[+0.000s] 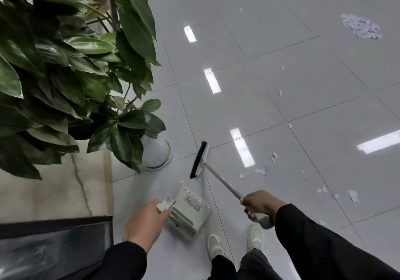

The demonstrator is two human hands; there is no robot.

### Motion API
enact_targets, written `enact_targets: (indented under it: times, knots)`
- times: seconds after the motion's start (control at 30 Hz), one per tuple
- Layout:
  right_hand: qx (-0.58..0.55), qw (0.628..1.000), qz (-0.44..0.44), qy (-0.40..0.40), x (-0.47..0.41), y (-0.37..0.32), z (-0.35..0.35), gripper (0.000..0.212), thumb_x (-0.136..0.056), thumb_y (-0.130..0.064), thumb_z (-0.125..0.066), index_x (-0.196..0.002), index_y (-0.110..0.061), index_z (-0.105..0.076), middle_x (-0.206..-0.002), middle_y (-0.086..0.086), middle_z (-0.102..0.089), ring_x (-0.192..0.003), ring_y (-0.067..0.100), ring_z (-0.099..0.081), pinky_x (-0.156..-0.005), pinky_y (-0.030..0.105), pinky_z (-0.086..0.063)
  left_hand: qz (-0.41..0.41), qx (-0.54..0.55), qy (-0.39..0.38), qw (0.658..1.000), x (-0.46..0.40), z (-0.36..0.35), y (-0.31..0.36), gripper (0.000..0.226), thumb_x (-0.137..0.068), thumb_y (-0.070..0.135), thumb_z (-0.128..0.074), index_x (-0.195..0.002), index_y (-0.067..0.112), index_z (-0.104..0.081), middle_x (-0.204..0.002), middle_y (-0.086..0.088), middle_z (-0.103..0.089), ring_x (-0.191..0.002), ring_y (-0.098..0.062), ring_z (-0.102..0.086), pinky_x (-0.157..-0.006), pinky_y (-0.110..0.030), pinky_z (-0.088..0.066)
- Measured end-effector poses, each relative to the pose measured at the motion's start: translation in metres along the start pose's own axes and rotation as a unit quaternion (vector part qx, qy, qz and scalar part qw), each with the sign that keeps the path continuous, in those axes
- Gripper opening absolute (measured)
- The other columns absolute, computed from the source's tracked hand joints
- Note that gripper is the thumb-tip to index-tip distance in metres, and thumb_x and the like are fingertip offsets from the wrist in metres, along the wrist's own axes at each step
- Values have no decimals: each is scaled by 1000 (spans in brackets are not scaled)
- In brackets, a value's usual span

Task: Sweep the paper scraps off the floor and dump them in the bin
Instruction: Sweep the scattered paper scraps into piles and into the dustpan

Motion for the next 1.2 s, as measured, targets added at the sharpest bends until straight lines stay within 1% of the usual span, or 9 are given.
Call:
enact_targets:
  times: [0.07,0.23,0.37,0.47,0.6,0.7,0.8,0.9,1.2]
  knots:
    - [10,1000,-2,7,7,15,22,7,-90,-4,-54,-92,1,-59,-71,17,-57,-41,19,-46,-46,22,-42,-3,-1,1,1000,-6,0,1,27,-97,54,-54,-91,30,-63,-78,6,-67,-74,-16,-63,-70,-33,-54]
    - [-52,995,-36,81,52,83,126,10,-92,-4,-54,-96,2,-61,-73,20,-60,-38,19,-45,-42,20,-41,-57,-18,-22,998,-18,-20,78,25,-93,51,-52,-91,31,-66,-77,7,-67,-73,-15,-63,-70,-32,-54]
    - [-69,987,-63,134,79,126,191,13,-92,-3,-53,-101,5,-59,-73,20,-62,-38,19,-45,-43,19,-41,-75,-23,-13,997,-17,-26,123,30,-95,53,-54,-76,29,-58,-72,8,-64,-70,-14,-61,-67,-30,-52]
    - [-78,980,-66,171,102,149,240,11,-89,-4,-53,-96,3,-59,-70,17,-60,-41,19,-46,-45,18,-41,-108,-31,-7,994,-8,-33,164,27,-98,54,-54,-81,33,-57,-75,11,-62,-76,-16,-62,-66,-30,-48]
    - [-41,987,-37,153,132,150,271,13,-94,-3,-49,-82,-3,-53,-64,15,-57,-41,20,-45,-44,19,-38,-121,-24,-3,992,7,-49,201,34,-99,58,-50,-84,30,-62,-76,10,-64,-71,-12,-60,-59,-30,-44]
    - [-55,987,-18,149,145,152,278,13,-94,-3,-50,-85,0,-59,-65,16,-56,-43,20,-45,-46,19,-39,-106,4,1,994,17,-56,206,41,-98,62,-50,-76,30,-60,-71,8,-64,-66,-11,-57,-56,-29,-40]
    - [-39,991,6,126,137,139,267,20,-94,-5,-52,-103,6,-66,-66,16,-55,-45,21,-45,-46,21,-40,-86,33,5,996,24,-62,195,42,-99,59,-52,-70,30,-57,-65,5,-61,-62,-13,-55,-56,-31,-42]
    - [-37,995,36,86,113,105,228,21,-95,-5,-53,-107,6,-65,-68,17,-54,-44,20,-45,-45,22,-40,-46,67,9,997,29,-61,171,47,-96,63,-53,-69,26,-61,-61,5,-61,-61,-17,-56,-58,-32,-45]
    - [0,996,66,-58,63,50,48,9,-91,-5,-52,-84,-3,-59,-65,16,-51,-42,20,-44,-44,22,-39,47,76,37,995,72,-48,59,54,-92,69,-54,-66,22,-56,-59,2,-55,-58,-21,-51,-53,-32,-35]
Point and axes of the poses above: each hand's wrist, its own x-axis away from the middle knuckle, its own z-axis out of the back of the hand, y = z × x, the point moved 10 cm from there along -x, towards the middle knuckle
